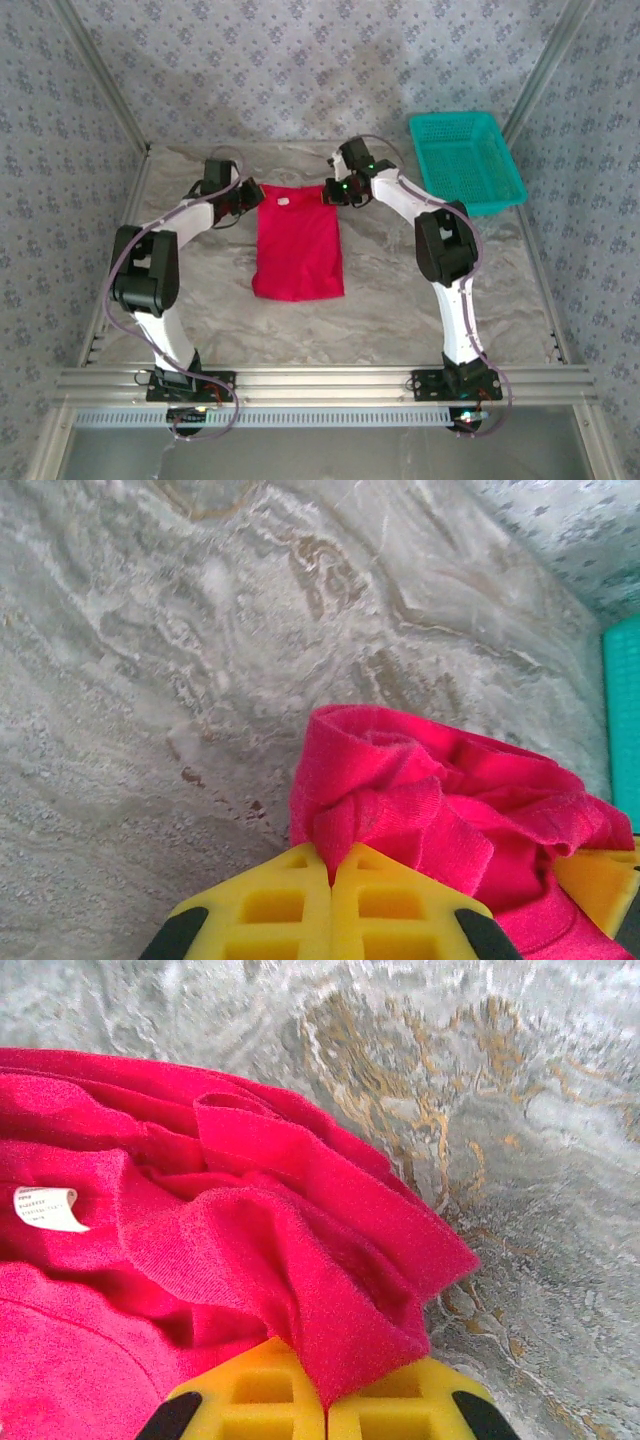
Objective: Fold the inside-out t-shirt
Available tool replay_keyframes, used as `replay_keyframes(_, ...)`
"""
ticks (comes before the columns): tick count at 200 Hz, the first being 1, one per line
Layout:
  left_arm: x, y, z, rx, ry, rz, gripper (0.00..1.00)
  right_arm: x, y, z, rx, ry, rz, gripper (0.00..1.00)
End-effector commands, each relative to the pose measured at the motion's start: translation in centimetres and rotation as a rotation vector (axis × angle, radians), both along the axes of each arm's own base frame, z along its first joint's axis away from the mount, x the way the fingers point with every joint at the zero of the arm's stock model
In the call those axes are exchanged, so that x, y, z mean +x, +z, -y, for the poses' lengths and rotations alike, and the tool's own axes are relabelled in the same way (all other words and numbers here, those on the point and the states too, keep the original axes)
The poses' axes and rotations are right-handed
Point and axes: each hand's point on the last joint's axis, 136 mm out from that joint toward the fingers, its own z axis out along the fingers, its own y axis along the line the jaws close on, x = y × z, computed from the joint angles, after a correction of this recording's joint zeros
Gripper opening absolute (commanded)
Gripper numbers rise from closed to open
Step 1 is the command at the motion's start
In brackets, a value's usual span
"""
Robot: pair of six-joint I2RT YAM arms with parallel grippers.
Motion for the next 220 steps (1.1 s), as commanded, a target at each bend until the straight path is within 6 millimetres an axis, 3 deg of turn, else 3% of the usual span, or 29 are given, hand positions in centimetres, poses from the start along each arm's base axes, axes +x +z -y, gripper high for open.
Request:
replay_keyframes(1, 1.2, 4.0, -0.4, -0.032, 0.009, 0.067, 0.0, 1.2, 5.1, 0.6, 0.045, -0.026, 0.071, 0.0)
replay_keyframes(27, 3.6, 7.5, -0.7, -0.109, 0.008, 0.122, 0.0, 3.4, 9.4, 0.7, 0.104, -0.061, 0.135, 0.0)
replay_keyframes(56, 6.3, 15.0, -1.0, -0.187, -0.008, 0.257, 0.0, 5.6, 16.3, 1.0, 0.169, -0.088, 0.24, 0.0)
replay_keyframes(74, 6.6, 19.5, -1.0, -0.194, -0.02, 0.349, 0.0, 5.8, 20.4, 1.0, 0.201, -0.079, 0.319, 0.0)
replay_keyframes(91, 5.7, 21.8, -0.9, -0.193, -0.04, 0.417, 0.0, 4.8, 22.1, 0.8, 0.205, -0.049, 0.357, 0.0)
replay_keyframes(106, 4.1, 21.1, -0.7, -0.183, -0.054, 0.437, 0.0, 3.1, 21.1, 0.2, 0.18, -0.009, 0.354, 0.0)
replay_keyframes(111, 3.4, 20.5, -0.5, -0.18, -0.057, 0.438, 0.0, 2.4, 19.8, 0.0, 0.165, 0.01, 0.341, 0.0)
replay_keyframes(147, -2.4, 11.7, 0.8, -0.157, -0.072, 0.328, 0.0, -4.1, 9.5, -0.7, 0.098, 0.066, 0.189, 0.0)
replay_keyframes(165, -5.8, 8.1, 1.5, -0.136, -0.081, 0.263, 0.0, -7.6, 6.1, -0.7, 0.098, 0.058, 0.137, 0.0)
replay_keyframes(193, -9.5, 6.3, 1.3, -0.08, -0.077, 0.213, 0.0, -11.3, 5.0, 0.0, 0.065, 0.028, 0.13, 0.0)
replay_keyframes(220, -9.6, 7.2, 0.6, -0.034, -0.061, 0.234, 0.0, -11.1, 5.8, 1.6, 0.047, -0.031, 0.159, 0.0)
